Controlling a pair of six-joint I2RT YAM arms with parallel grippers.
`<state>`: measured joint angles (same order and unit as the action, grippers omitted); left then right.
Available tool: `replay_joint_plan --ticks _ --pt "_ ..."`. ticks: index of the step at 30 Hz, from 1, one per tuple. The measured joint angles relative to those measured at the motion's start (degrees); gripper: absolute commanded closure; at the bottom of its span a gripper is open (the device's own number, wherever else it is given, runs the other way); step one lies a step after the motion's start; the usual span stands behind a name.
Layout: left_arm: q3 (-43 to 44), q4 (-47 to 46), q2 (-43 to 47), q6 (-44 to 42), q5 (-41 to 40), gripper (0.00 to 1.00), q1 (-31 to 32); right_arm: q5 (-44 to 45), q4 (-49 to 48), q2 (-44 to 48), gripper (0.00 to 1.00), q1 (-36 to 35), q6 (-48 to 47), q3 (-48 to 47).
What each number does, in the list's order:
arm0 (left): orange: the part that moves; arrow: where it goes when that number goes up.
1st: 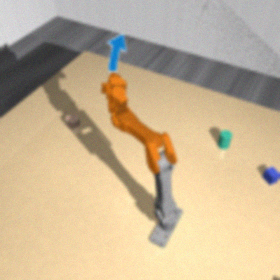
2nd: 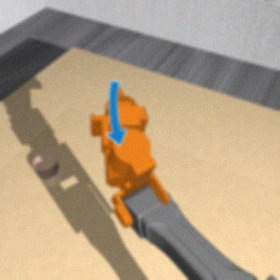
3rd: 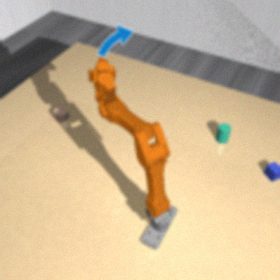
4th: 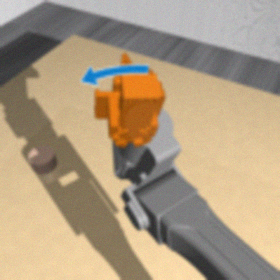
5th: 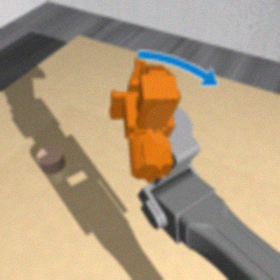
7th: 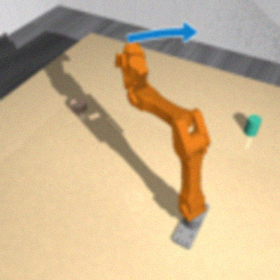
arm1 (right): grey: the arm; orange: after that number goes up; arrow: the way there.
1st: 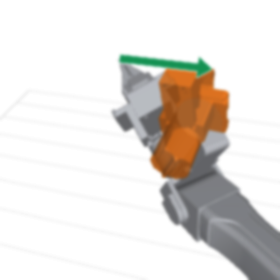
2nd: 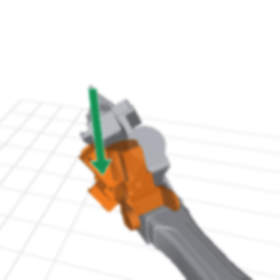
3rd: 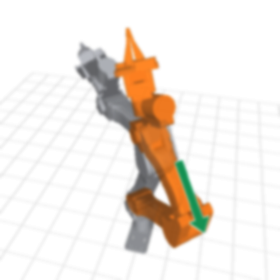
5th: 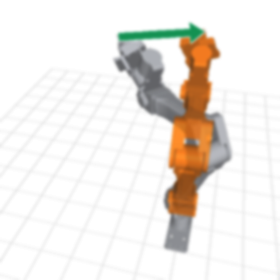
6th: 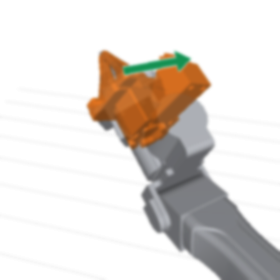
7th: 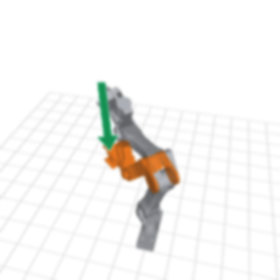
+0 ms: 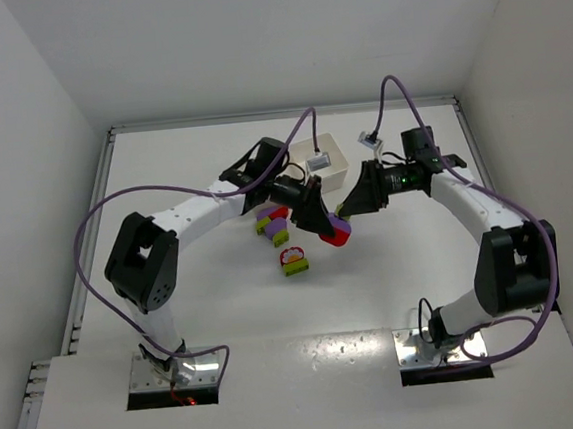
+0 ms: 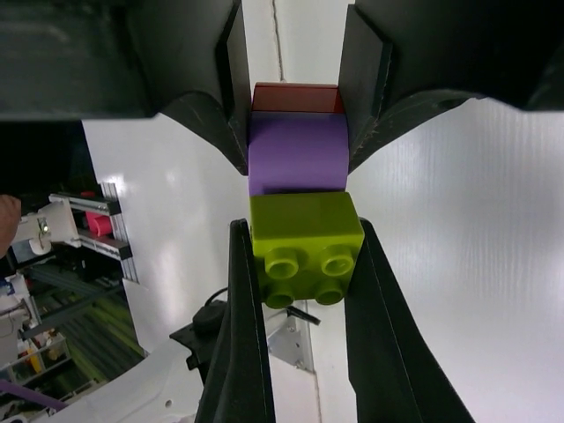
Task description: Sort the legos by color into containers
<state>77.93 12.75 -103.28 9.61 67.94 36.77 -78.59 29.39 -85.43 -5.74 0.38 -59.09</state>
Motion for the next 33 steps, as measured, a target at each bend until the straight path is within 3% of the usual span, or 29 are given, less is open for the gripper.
replay_joint_plan --ticks 4,12,17,20,25,27,29,31,33 --pt "-0.81 -0.52 0.13 -0.11 0.13 0.94 0.0 -0.42 -1.4 -0.59 1.0 1.27 2.47 -0.57" --pt "-11.61 2.49 7.76 -3.61 -3.63 0.94 -0.7 2.84 -7.98 -7.67 1.0 3.41 9.2 -7.91" --pt "-17.44 4.61 17.29 -5.11 -12.68 0.94 -4.61 16.85 -8.72 -14.67 0.99 2.01 10.88 -19.3" --pt "-17.66 4.7 21.51 -5.33 -18.45 0.93 -7.04 25.75 -9.09 -21.0 0.92 0.31 10.75 -27.69" --pt "-17.44 5.03 22.73 -5.75 -23.69 0.93 -9.94 35.76 -8.85 -31.06 0.84 -2.27 8.55 -36.7" --pt "-16.94 5.49 22.14 -6.1 -25.07 0.93 -10.56 38.1 -8.41 -33.7 0.74 -3.15 7.3 -37.2" --pt "-15.41 5.77 20.85 -6.25 -25.79 0.93 -11.02 39.82 -7.23 -35.63 0.56 -3.91 6.19 -37.2" --pt "-13.94 5.77 19.63 -6.38 -26.12 0.93 -11.63 41.07 -6.4 -36.79 0.44 -4.57 5.53 -37.2" --pt "-12.81 5.7 18.67 -6.47 -26.16 0.93 -12.31 41.83 -6.01 -37.38 0.38 -4.96 5.05 -37.2"
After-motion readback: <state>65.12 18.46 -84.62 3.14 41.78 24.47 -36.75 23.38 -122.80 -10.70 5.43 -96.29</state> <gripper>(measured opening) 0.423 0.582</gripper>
